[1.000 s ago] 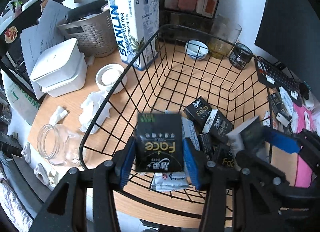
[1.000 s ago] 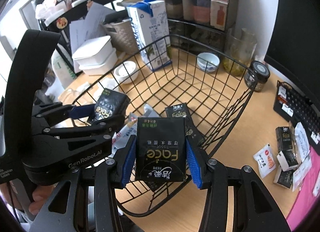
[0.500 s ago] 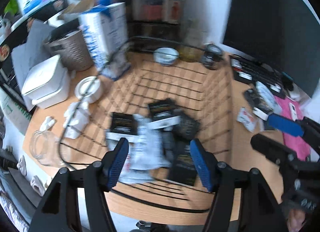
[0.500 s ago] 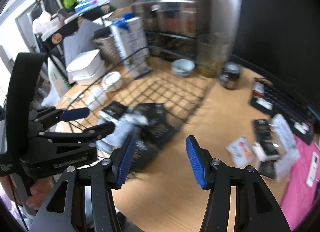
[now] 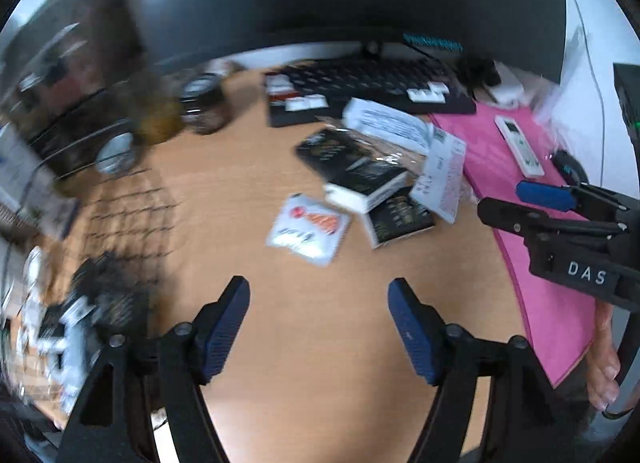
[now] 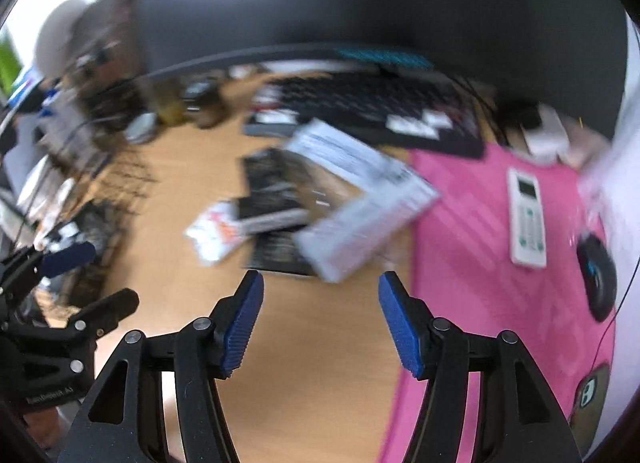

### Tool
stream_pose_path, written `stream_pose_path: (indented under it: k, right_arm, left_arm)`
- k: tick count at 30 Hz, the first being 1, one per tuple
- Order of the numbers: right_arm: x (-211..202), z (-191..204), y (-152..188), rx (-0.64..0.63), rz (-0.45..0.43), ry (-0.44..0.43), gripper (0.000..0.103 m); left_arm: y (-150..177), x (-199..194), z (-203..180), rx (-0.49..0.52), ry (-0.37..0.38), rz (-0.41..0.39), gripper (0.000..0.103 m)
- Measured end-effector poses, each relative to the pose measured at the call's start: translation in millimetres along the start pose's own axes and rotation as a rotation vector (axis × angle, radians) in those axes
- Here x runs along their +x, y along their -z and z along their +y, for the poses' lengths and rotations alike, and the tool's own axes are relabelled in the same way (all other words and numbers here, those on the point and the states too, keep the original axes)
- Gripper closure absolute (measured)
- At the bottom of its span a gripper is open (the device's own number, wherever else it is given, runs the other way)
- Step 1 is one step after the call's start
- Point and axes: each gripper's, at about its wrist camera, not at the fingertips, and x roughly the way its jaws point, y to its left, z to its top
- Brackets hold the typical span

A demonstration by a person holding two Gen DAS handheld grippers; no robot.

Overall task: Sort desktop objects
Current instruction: 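Move both open tools back over the desk items, then grasp the long white printed packet with the right tool while the left tool grasps a Face pack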

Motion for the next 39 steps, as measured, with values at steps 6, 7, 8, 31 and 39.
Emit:
stream_pose_path:
  k: [6, 7, 8, 31, 39]
  right_arm:
    - [47, -45, -30, 0.16, 0.068, -0.043, 0.043]
    - [56, -48, -35, 0.174, 0.085, -0.041, 0.043]
    - [62, -52, -39, 0.185, 0.096, -0.045, 0.043]
    - [97, -30, -64, 0.174, 0.103, -0.021, 0.067]
    - [64, -29, -17, 0.114, 0.081, -0.029, 0.075]
  left_arm:
    - [-45, 44, -12, 0.062, -0.013, 0.026, 0.027]
    - [-50, 50, -13, 0.074, -0.014, 0.033, 0.027]
    - [-55, 55, -14, 0.083, -0.018, 0.042, 0.027]
    - [-72, 107, -2, 0.059, 0.051, 0.103, 0.042]
    - [-43, 89, -9, 0.095, 0.03, 0.118, 0.047]
